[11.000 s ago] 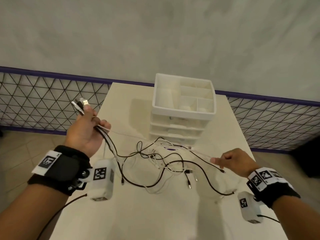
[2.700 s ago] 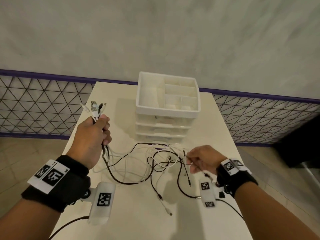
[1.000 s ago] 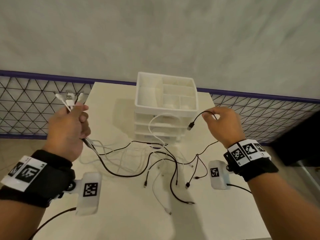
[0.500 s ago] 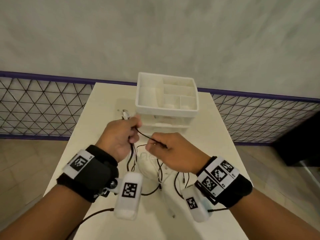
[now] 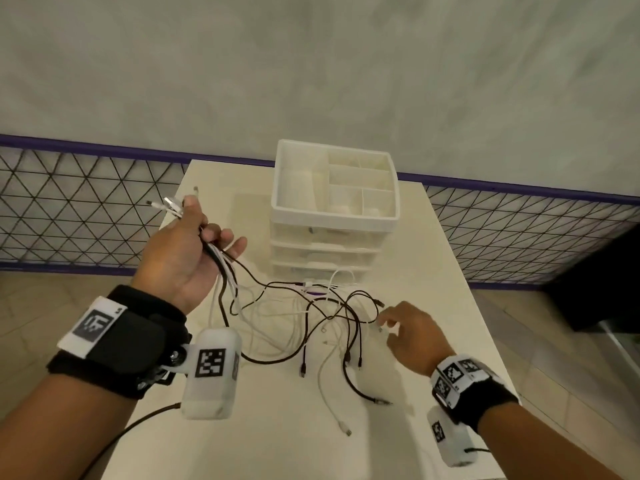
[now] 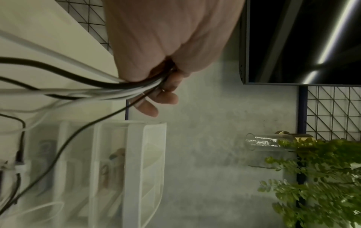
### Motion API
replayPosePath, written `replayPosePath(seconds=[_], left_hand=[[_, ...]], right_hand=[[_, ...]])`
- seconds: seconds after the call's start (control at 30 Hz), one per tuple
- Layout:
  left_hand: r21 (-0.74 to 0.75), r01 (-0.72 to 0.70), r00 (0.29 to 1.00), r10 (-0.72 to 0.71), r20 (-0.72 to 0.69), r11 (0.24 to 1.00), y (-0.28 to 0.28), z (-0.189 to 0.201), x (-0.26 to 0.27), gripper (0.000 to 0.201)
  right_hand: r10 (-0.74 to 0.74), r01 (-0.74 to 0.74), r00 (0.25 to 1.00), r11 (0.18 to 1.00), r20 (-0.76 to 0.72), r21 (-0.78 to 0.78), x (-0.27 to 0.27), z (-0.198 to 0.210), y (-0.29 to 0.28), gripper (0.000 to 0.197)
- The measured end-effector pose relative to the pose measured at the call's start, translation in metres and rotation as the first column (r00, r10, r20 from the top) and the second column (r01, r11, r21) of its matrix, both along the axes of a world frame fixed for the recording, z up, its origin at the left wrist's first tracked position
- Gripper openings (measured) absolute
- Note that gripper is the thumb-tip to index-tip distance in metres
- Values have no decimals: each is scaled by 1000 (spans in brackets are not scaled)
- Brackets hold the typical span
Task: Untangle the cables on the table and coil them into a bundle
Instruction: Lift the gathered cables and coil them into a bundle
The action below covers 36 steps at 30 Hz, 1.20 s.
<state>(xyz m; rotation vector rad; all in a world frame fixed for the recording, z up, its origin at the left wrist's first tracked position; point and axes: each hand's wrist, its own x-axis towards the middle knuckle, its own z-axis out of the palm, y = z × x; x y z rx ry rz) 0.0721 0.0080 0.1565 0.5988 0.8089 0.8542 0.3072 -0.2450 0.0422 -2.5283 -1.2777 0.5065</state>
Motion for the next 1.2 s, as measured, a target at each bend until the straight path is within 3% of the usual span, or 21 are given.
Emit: replayPosePath(seconds=[0.13,0.2,0.27,0.4,0.53,0.67,0.73,0.83,0.9,1.0,1.07,1.2], left_hand=[[-8,27,999,-26,35,1000,-10,-2,10,28],[15,41,998,-42,57,999,-12,0,14,25],[45,43,996,-47,78,998,-10,2,14,26],[120,-16,994,3,107,993,4,9,1,27],[128,-85,986,66,150,988,19,6,-13,19],[134,-37,996,26,83,990,15,-5,-14,27],[132,5,1000,-8,25,991,8,-11,-12,27],[158,74,994,-59,-94,985,-3,-14,-8,24],[196,130,980,-95,-176,972,-11,-12,-1,23],[237,228,954,-168,-247,944,-28,-4,10,24],[268,288,944,-225,-240,919,-43,2,21,24],[312,332,941,-286,-183,890,-66,10,44,29]], right_hand=[[199,-197,979,979,41,-44,-33,-18,14,53],[279,-258,953,952,120,-163,-44,-25,29,63],[245,-189,955,936,166,-298,-48,-28,42,59],[166,-54,954,914,250,-401,-33,-21,50,30],[209,-86,955,875,212,-476,-7,-21,39,38],[165,-53,974,834,157,-550,1,-28,21,34],[63,6,989,888,134,-461,5,-21,21,28],[-112,112,994,991,-4,-77,21,19,31,14],[-165,191,977,956,-131,222,25,60,42,13],[-137,327,920,782,-366,530,9,120,60,19],[-57,328,905,724,-422,606,-17,144,74,21],[164,23,951,805,-261,592,-78,146,94,20]])
